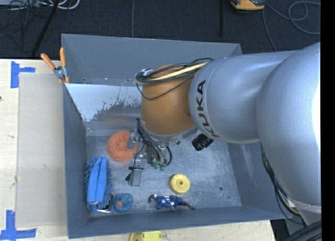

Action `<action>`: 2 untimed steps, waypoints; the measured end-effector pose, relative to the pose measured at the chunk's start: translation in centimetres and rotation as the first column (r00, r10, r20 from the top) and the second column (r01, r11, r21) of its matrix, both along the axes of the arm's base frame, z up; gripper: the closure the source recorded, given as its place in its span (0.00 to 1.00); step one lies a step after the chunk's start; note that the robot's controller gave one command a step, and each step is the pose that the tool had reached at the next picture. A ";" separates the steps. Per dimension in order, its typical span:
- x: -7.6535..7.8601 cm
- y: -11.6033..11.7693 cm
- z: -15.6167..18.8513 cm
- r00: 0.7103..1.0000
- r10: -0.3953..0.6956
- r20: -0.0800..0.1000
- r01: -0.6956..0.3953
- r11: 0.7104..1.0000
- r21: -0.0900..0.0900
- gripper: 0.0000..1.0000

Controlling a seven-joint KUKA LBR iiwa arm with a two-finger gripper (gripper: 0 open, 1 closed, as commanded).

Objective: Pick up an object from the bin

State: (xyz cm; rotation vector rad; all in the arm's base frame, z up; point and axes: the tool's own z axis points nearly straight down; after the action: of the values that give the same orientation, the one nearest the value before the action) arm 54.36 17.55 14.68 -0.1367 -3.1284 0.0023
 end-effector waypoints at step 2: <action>5.6 5.6 -7.0 0.997 0.071 0.021 -0.071 0.997 0.006 1.00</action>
Offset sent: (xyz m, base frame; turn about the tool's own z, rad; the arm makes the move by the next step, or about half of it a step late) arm 0.0524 0.0535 -0.0768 -0.0717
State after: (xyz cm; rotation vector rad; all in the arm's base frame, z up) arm 59.99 23.12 7.66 -0.0257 -3.1515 -0.0088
